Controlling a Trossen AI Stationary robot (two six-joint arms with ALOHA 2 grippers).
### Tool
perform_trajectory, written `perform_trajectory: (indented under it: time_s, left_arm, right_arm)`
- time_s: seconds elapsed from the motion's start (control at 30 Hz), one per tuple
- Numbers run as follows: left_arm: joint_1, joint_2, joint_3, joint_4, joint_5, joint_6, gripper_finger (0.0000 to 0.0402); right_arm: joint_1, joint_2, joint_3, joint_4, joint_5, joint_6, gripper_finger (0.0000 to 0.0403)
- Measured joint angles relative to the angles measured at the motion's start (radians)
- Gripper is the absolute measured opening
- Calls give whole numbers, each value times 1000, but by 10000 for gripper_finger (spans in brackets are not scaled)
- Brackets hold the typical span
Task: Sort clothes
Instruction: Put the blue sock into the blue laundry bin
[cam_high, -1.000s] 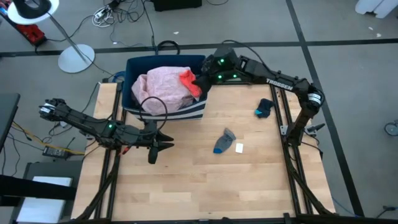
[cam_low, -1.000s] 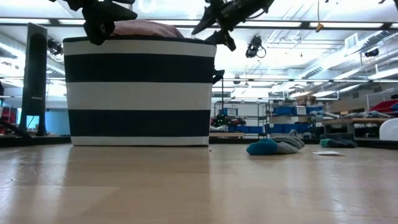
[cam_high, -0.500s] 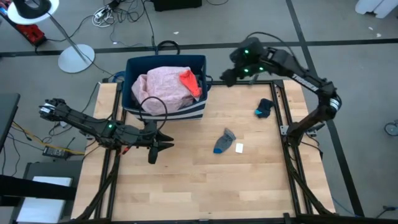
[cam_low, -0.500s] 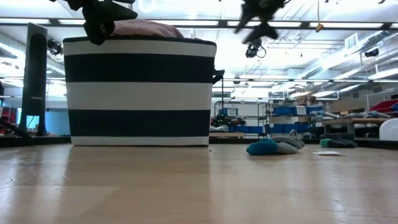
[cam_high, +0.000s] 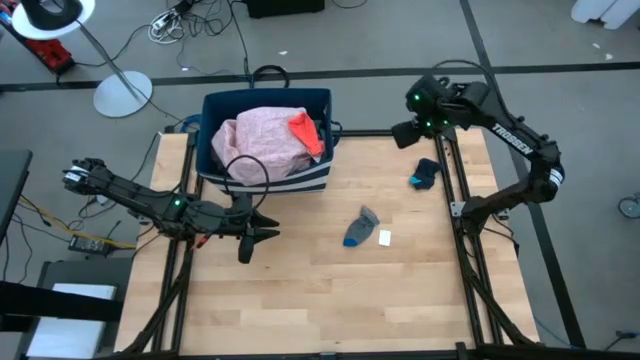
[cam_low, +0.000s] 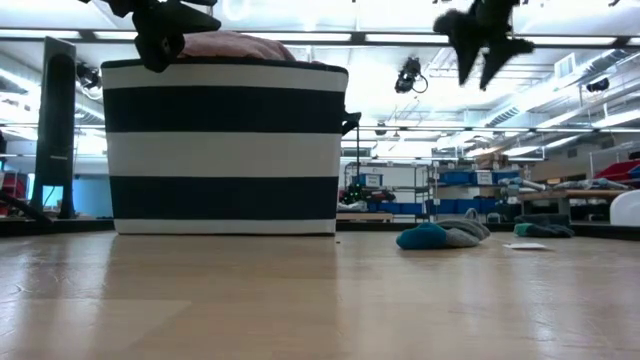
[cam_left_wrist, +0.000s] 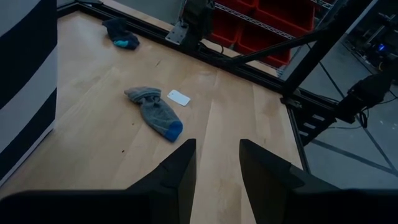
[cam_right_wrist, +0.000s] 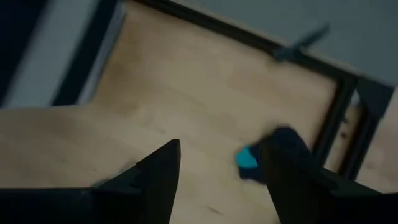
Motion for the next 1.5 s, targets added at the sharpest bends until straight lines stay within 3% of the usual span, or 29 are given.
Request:
perform_trajectory:
  time_s: [0.33,0.57,0.77,1.2,1.5]
  left_arm:
    - [0,0,0,60,0,0,127]
    - [-23,1,0,153,-7,-2,127]
    - [-61,33,32,160,-39,-6,127]
    - [-75,164,126,153,-66,-28,127]
    - [-102,177,181,124,-154,-39,127]
  right_arm:
    - [-95,-89,-382,140,-35,68,220]
    - [-163,-90,-587,250,-37,176,220]
    - [-219,-90,-738,386,-111,205,221]
    - [-322,-90,-926,558,-111,218,239]
    - [-371,-62,-1016,700,-117,140,237]
